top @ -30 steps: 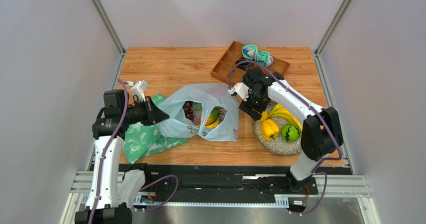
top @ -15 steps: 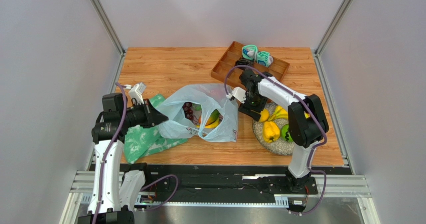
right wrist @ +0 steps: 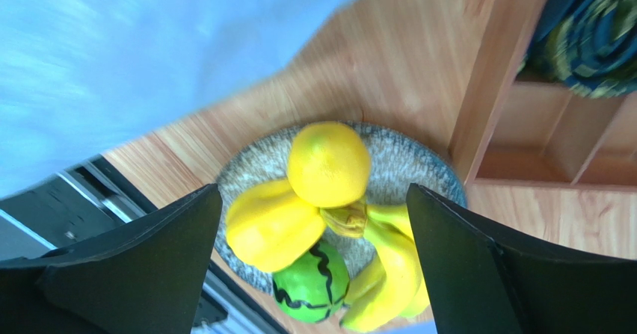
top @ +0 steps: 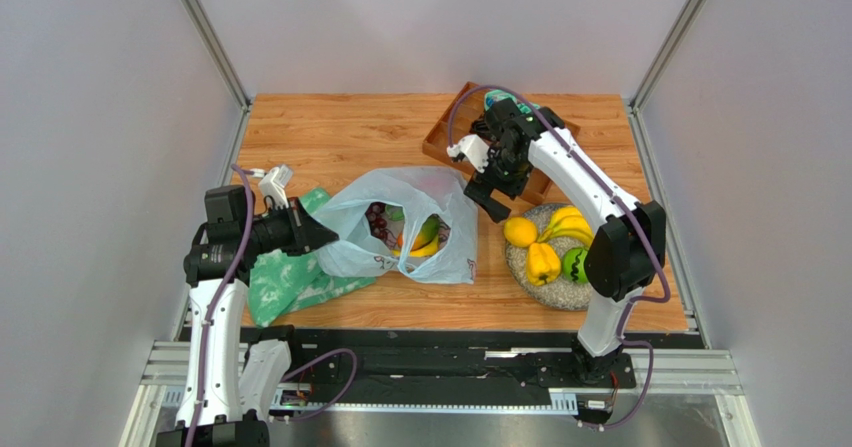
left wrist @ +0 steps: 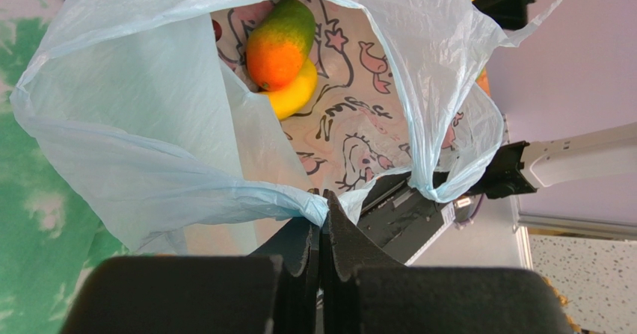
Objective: Take the fake fruits out of the plastic bag
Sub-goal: Adjust the plastic bag at the center of the board.
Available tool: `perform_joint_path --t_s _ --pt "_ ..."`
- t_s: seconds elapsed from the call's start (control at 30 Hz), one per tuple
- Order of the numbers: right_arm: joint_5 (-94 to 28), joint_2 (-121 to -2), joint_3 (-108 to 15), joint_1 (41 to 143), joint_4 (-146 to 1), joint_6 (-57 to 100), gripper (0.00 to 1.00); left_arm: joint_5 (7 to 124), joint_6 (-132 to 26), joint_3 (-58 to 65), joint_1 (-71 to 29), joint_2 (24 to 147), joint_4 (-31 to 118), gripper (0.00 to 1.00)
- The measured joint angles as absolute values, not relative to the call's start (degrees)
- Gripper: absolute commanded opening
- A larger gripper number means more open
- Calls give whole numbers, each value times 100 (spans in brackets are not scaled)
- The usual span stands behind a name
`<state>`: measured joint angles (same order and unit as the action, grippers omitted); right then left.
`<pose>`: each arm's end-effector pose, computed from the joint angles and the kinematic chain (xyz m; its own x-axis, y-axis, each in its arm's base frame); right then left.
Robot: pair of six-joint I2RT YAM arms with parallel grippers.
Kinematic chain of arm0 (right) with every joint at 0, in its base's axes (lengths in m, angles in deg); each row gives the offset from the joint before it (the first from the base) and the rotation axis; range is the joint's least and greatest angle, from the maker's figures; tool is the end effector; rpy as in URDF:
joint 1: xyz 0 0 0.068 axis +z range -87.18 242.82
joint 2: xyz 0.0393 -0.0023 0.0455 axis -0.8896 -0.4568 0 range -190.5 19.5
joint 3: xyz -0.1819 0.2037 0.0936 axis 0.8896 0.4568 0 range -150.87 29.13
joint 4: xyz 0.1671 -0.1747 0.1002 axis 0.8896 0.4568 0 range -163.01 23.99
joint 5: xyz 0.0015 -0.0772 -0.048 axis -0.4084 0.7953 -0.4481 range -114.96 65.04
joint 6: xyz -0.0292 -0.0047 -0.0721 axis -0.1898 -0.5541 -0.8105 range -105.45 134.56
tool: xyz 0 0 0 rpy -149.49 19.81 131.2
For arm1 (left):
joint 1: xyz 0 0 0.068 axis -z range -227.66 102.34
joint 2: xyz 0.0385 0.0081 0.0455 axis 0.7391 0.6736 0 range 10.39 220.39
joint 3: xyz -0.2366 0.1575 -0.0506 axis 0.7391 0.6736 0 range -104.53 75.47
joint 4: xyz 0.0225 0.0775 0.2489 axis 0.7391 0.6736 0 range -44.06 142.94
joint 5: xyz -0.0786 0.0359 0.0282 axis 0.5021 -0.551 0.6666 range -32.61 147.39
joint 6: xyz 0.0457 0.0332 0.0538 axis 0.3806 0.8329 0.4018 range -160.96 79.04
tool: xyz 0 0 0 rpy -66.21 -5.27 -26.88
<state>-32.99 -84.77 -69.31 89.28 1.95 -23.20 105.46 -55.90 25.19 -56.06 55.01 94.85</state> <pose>0.3195 0.1695 0.2819 -0.4162 -0.8844 -0.2110 -0.9058 0.4236 0.0112 0.1504 -0.0279 0.3130 -0.7679 -0.2877 -0.5723 0.2487 0.6894 -0.6803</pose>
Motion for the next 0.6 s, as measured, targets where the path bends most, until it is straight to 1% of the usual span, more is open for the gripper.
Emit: perform_joint_path --t_s 0.13,0.23,0.27,0.33,0.37,0.43,0.47,0.5,0.6 --pt "-4053 -8153 -7512 8965 165 -2049 100 10660 -5583 2519 -5606 5499 9485 0" --pt "-4464 -7491 -7499 9223 -480 -1603 100 10824 -5588 2541 -5606 5472 9478 0" --pt "-4564 -7244 -7477 9415 -795 -1422 98 10892 -5590 2565 -5606 5453 9476 0" --pt "-4676 -6934 -7508 9959 -1355 -1188 89 11020 -5607 2631 -5606 5405 9478 0" --pt "-4722 -6886 -7584 10235 -1540 -1131 76 11071 -5614 2659 -5606 5385 9481 0" --pt "-4800 -7039 -7906 10875 -1824 -1018 63 11134 -5634 2698 -5608 5337 9481 0" --pt "-4846 -7222 -8094 11164 -1951 -897 54 11160 -5655 2711 -5615 5302 9483 0" --pt "-4870 -7472 -8236 11428 -2085 -723 51 11191 -5666 2711 -5637 5269 9487 0" --pt "-4783 -8049 -8120 11677 -2369 -261 42 11243 -5675 2709 -5713 5156 9518 0"
